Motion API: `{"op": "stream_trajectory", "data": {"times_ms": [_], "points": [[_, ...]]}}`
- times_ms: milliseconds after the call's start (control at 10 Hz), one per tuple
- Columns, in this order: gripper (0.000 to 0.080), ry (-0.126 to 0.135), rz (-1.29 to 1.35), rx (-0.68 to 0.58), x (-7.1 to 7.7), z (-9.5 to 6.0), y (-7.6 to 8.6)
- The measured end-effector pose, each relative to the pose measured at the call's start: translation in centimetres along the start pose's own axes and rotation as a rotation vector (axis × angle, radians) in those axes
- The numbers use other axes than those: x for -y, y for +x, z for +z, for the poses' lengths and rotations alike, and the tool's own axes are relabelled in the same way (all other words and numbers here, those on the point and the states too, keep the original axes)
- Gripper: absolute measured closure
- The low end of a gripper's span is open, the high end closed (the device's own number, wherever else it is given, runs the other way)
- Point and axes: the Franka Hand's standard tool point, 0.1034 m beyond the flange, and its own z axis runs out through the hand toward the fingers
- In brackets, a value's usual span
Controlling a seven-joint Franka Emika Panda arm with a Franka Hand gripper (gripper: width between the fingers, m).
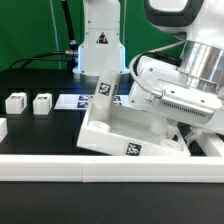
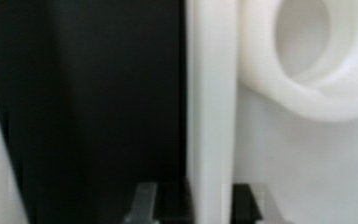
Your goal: Assemble square table
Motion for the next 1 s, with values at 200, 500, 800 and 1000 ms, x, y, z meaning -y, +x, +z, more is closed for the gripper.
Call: {"op": "stream_trajectory", "data": {"times_ms": [200, 500, 800, 1000], "points": [[0.0735, -0.020, 0.015, 0.012, -1.20, -0.35, -0.46], [0.0735, -0.045, 0.036, 0.022, -1.36, -0.14, -0.54], [0.0735, -0.048, 0.035, 0.025, -1.38, -0.13, -0.57], [0.0735, -0.048, 0.036, 0.025, -1.37, -0.13, -0.57]]}}
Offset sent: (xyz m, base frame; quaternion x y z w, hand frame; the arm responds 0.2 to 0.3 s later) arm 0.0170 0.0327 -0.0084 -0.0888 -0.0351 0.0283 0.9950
